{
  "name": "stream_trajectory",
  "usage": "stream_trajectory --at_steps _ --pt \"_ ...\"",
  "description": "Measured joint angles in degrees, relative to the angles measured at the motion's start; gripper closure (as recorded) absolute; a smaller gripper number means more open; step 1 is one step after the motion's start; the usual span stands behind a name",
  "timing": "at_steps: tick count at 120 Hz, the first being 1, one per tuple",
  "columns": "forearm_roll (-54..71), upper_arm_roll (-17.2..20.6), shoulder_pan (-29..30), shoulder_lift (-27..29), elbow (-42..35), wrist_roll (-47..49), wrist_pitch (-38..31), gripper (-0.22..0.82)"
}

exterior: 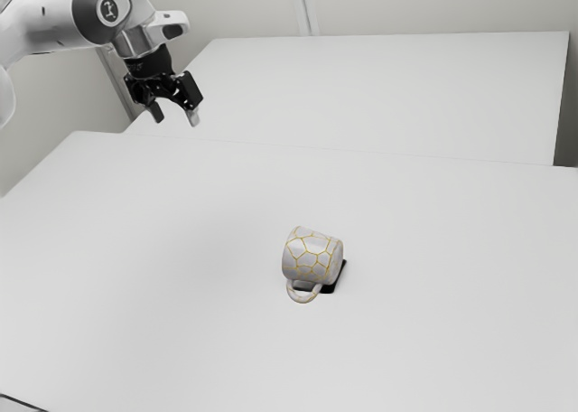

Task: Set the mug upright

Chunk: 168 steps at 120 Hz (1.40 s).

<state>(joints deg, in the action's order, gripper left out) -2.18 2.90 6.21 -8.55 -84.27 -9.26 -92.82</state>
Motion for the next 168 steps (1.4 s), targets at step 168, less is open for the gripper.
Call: stream_trajectory --at_steps 168 --pt "-61.2 0.9 0.3 -6.9 -33.8 -25.2 -13.6 0.0"
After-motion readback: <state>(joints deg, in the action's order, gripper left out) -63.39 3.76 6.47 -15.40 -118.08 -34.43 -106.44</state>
